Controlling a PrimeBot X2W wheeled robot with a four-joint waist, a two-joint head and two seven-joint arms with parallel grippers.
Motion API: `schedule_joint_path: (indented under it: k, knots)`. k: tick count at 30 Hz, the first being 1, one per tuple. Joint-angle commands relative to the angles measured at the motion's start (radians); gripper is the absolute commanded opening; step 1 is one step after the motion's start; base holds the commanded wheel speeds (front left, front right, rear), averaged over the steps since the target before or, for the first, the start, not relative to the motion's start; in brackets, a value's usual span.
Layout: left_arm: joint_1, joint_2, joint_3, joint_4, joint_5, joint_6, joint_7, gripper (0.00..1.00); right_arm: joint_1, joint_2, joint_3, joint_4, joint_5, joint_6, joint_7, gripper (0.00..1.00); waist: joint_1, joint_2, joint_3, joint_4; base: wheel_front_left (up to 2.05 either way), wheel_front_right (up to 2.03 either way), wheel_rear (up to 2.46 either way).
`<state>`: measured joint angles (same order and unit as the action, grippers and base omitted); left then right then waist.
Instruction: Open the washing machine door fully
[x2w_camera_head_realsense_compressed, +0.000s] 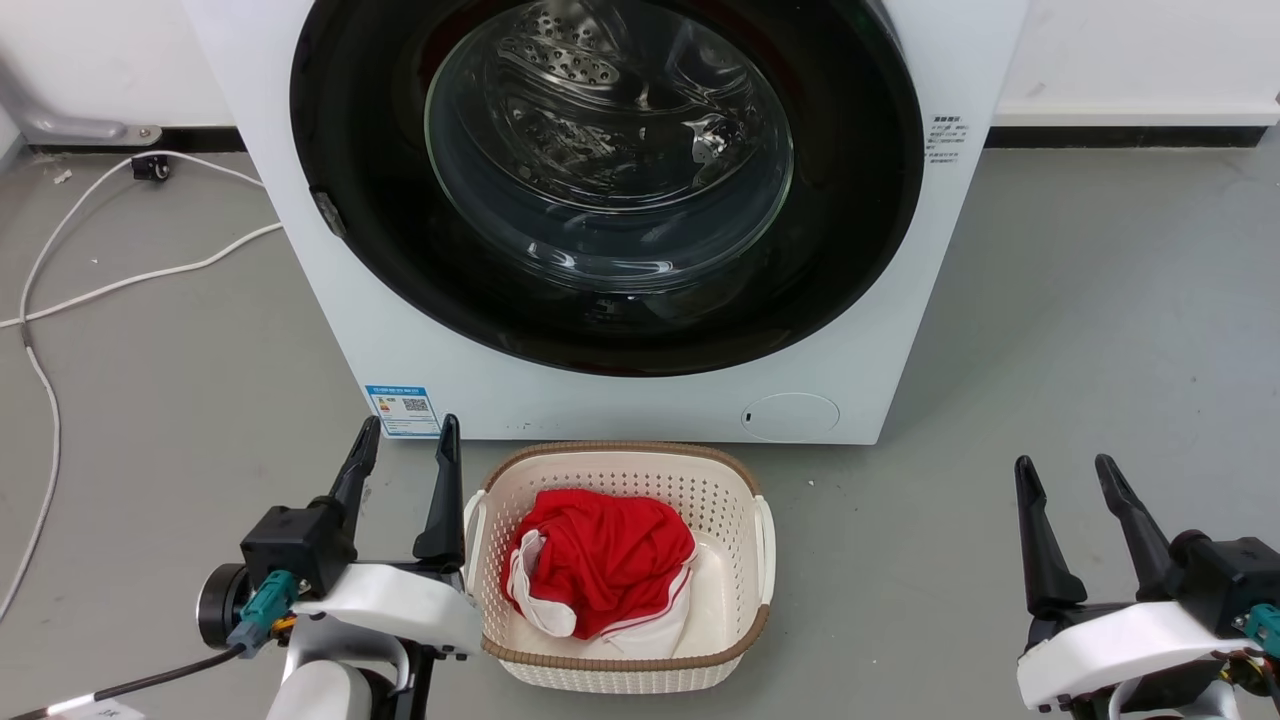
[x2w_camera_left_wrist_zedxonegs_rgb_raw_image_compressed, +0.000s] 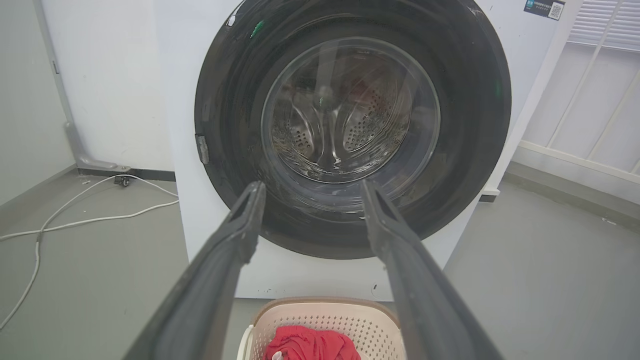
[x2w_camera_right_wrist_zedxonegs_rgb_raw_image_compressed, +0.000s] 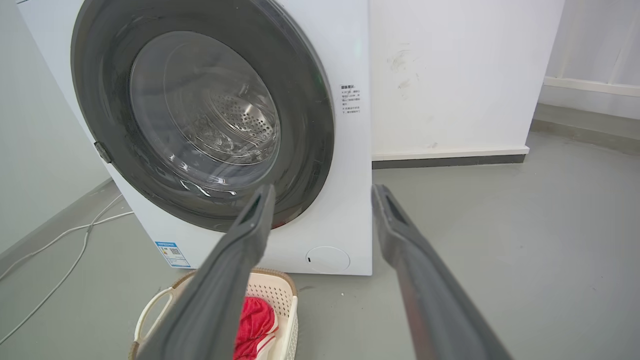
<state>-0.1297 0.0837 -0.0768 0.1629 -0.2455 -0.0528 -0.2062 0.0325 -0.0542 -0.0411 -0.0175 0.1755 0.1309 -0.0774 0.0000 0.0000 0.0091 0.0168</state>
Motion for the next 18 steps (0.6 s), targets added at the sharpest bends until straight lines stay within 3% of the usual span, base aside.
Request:
schedule_joint_path:
  k: [1,18]
  knots:
    - [-0.018,0.005,-0.004,0.001,0.026,0.004,-0.011,1.0,0.005,0.004,-0.003,-0.013,-0.03,0.0,-0.002,1.0,0.0,0.0,0.0,0.0,0.0,0.0,0.0]
    - [-0.021,-0.005,-0.01,0.021,0.117,0.009,-0.043,1.0,0.008,0.005,-0.012,-0.021,-0.118,0.0,-0.023,1.0,0.0,0.0,0.005,0.002,0.0,0.0,0.0]
